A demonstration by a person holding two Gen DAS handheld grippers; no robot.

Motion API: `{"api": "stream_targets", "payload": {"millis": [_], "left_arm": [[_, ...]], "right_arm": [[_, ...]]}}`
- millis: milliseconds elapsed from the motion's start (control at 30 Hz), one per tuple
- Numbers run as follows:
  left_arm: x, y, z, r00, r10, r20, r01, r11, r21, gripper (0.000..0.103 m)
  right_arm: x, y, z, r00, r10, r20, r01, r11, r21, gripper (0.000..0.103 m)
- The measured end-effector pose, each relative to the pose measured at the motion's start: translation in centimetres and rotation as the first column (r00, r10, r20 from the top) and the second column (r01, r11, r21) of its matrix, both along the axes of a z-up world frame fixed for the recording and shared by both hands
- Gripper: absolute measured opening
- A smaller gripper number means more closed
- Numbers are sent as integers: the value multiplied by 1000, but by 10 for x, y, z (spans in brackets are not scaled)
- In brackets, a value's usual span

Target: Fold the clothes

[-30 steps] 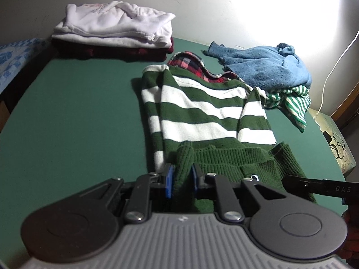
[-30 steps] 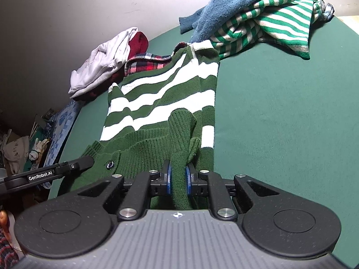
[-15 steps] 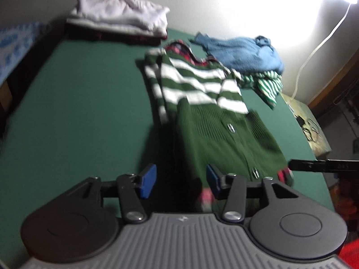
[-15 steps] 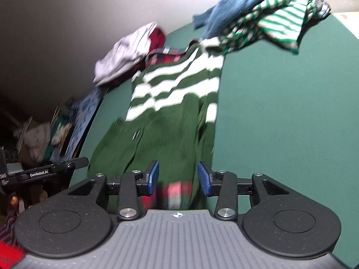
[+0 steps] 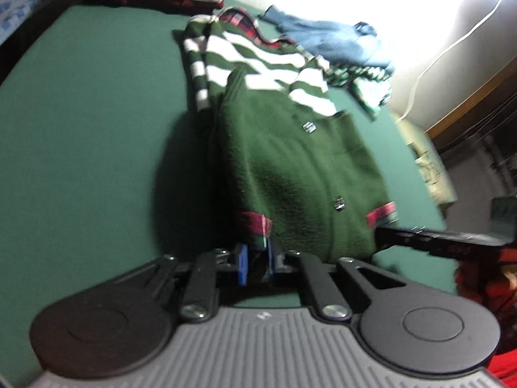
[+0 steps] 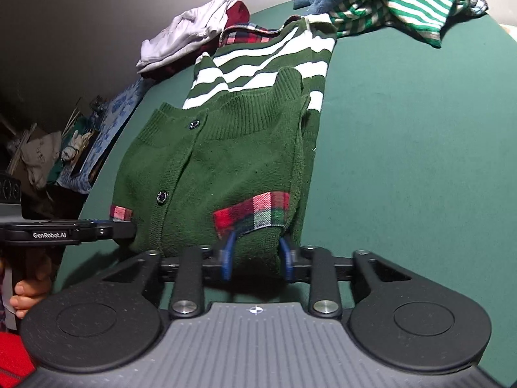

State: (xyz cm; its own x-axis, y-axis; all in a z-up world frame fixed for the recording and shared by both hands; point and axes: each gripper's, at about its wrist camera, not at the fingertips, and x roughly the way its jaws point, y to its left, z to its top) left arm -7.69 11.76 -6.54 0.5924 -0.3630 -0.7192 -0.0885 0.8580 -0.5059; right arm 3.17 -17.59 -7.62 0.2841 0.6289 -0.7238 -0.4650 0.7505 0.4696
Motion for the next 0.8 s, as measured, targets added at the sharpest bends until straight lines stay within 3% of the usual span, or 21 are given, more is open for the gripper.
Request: {"api": "stream_targets", "payload": {"millis": [167,333,433,500,533,600,733,800], "left_arm": [[-3,7,1,999,-39,-18,39,998,-43,4],[-2,9,-10,997,-39,-66,34,996,-81,1],[1,7,-11,995,-58,-77,55,998,-38,5],[5,11,-12,994,-57,-91,55,998,-20,12],[4,14,-7,996,-54,-77,53,999,-4,15],[-1,17,9,999,-37,-16,38,998,59,16],[18,24,26,996,-32,81,25,997,79,53],[34,22,21,997,-29,78,21,994,105,62]], "right_arm": [[-4,-8,10,998,-12,-61,15,998,58,18],[-4,-3,-4,995,-18,-99,18,1000,-3,18],[-8,-2,3,997,19,-71,-22,999,-39,19],[-4,-2,-1,997,24,-76,-28,998,-57,25],[-3,-2,1,997,20,-71,-24,998,-64,34],[-3,-6,16,1000,-10,-12,9,998,-65,41],[11,-8,33,998,-45,52,45,999,1,53],[22,1,27,995,-76,72,77,997,-17,58]]}}
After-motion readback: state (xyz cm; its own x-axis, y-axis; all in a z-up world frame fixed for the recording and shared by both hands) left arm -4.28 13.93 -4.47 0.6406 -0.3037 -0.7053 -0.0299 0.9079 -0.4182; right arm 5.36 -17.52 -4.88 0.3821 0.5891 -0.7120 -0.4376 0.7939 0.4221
